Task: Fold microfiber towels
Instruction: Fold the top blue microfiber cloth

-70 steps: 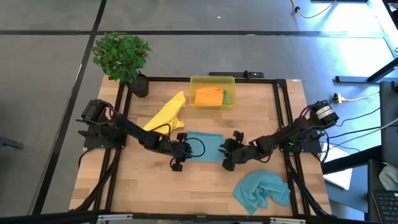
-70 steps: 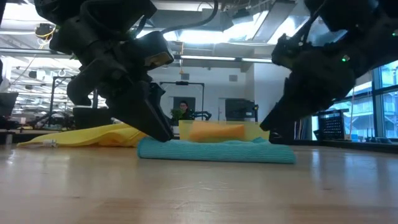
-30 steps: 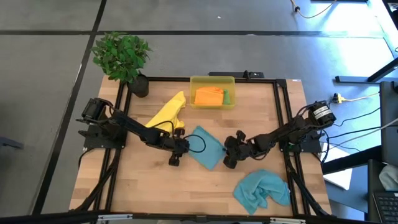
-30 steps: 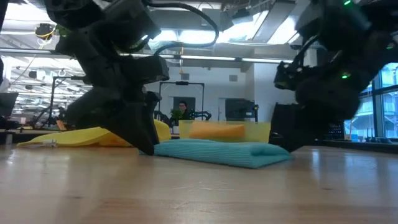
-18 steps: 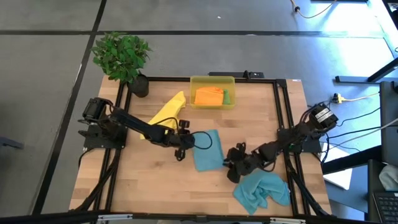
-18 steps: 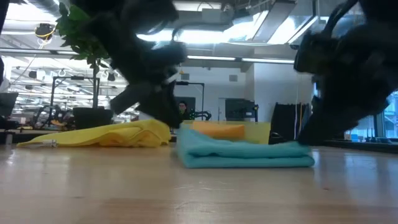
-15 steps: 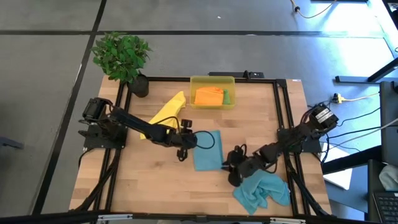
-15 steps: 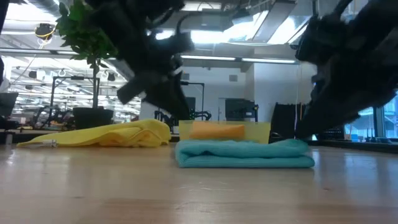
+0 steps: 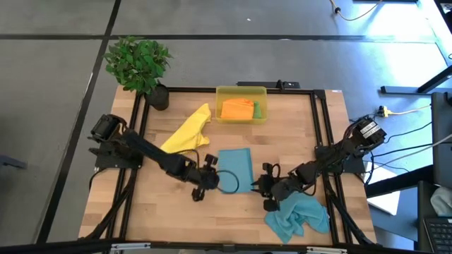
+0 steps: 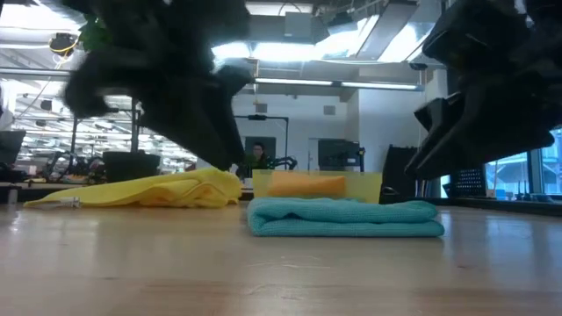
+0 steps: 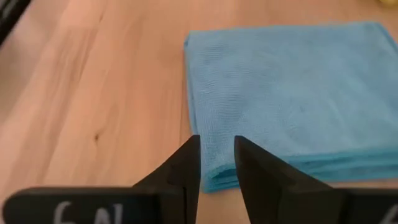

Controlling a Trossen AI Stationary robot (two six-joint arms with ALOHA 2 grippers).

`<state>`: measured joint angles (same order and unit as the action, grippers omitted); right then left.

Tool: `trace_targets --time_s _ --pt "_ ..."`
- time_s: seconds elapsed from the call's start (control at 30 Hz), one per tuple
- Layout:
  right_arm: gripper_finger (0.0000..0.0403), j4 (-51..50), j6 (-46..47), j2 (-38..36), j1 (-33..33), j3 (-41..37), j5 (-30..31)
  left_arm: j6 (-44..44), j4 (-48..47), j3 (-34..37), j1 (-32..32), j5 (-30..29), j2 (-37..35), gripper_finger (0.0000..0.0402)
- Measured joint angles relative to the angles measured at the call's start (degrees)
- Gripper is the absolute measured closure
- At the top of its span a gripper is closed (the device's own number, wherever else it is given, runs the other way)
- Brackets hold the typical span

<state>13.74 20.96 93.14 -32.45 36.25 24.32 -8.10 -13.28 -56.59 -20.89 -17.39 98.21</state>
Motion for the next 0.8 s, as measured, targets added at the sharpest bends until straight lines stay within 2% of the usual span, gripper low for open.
trace_targets --time_s 0.2,0.4,0.53,0.6,0.8 --pt "0.0291 0.2 -9.1 0.2 0.0 0.0 -0.6 -1.8 5.7 1.3 -4.2 -0.8 1.5 0.0286" --pt "0.0229 0.0 -14.5 1.2 0.0 0.0 -2.0 -7.6 14.7 1.3 -5.9 -1.9 7.3 0.0241" --pt "0.0186 0.0 -18.4 1.2 -0.4 0.0 -1.9 -10.2 15.5 1.4 -5.8 -7.2 8.5 0.0207" --pt "0.0171 0.1 -19.7 1.2 -0.8 0.0 -1.9 -10.8 15.7 1.3 -5.9 -7.5 8.5 0.0195" --pt "0.0160 0.1 -20.1 1.2 -0.7 0.0 -0.8 -15.4 16.5 1.3 -7.2 -8.3 10.1 0.0188"
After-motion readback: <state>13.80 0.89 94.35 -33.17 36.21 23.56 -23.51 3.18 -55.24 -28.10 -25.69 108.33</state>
